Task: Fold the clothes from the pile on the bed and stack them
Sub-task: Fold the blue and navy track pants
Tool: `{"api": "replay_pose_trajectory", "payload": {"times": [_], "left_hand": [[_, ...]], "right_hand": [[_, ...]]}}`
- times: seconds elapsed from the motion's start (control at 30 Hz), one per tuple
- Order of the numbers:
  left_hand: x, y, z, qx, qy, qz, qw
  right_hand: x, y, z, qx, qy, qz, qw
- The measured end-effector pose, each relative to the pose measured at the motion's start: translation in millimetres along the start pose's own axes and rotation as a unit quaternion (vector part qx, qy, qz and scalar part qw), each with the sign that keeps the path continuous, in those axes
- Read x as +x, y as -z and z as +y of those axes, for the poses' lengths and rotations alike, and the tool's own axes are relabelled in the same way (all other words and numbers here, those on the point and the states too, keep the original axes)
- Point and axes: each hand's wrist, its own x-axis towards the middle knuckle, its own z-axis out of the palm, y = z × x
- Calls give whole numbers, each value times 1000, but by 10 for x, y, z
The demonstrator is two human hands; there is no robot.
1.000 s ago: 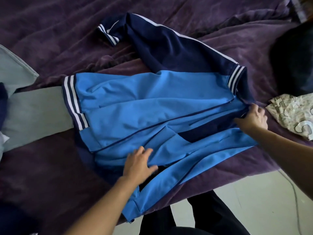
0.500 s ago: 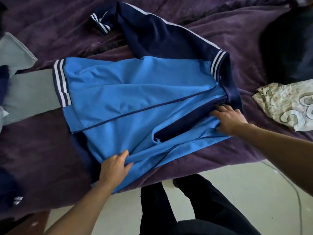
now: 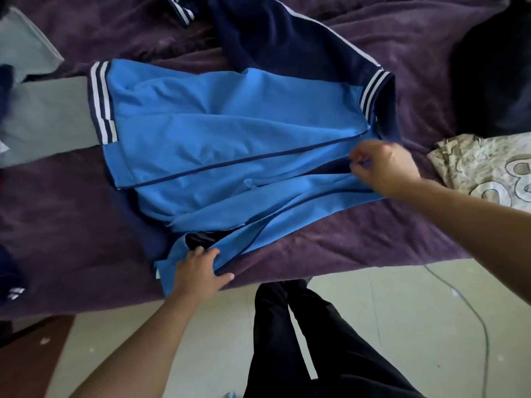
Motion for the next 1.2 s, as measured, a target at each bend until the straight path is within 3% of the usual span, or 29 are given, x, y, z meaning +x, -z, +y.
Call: {"api": "replay_pose_trajectory", "payload": {"times": [0.07,0.13,0.23,0.33,0.4,0.57,0.67,0.8,0.9,1.0,1.1,1.2], "left_hand": [[-33,-97,-6,49,2,18,999],[-89,-114,-59,80,10,59,995],[-164,-44,-236,44,53,59,996],[-146,155,-458,-62,59,-16,996],[-66,407,-598,-119,36,-37,992],[254,1333,-956,-146,59,142,977],[616,1665,-1073,-128,90,209,965],[953,1792,-816,-143,163,316,924],[827,1502,-482,-138,76,374,914],[491,894,-242,-79,-53,318,943],[348,362,-238,-1,-107,230,967],[418,145,-369,48,-80,247,964]], "right_hand": [[-185,-259,71,-126,-3,-190,974],[-431,-406,318,-218,-69,-248,942],[-722,-338,597,-182,-170,-199,948],[-861,-180,629,-168,-155,-203,952],[-777,-30,590,-108,-162,-147,970],[-101,500,489,39,-216,-1,976],[342,570,455,31,-237,11,971],[652,435,296,8,-262,34,964],[423,232,242,-60,-194,54,978],[-75,-89,295,-76,-20,74,994],[-448,-455,319,-112,129,-23,985],[-447,-731,309,-167,94,-65,979]]}}
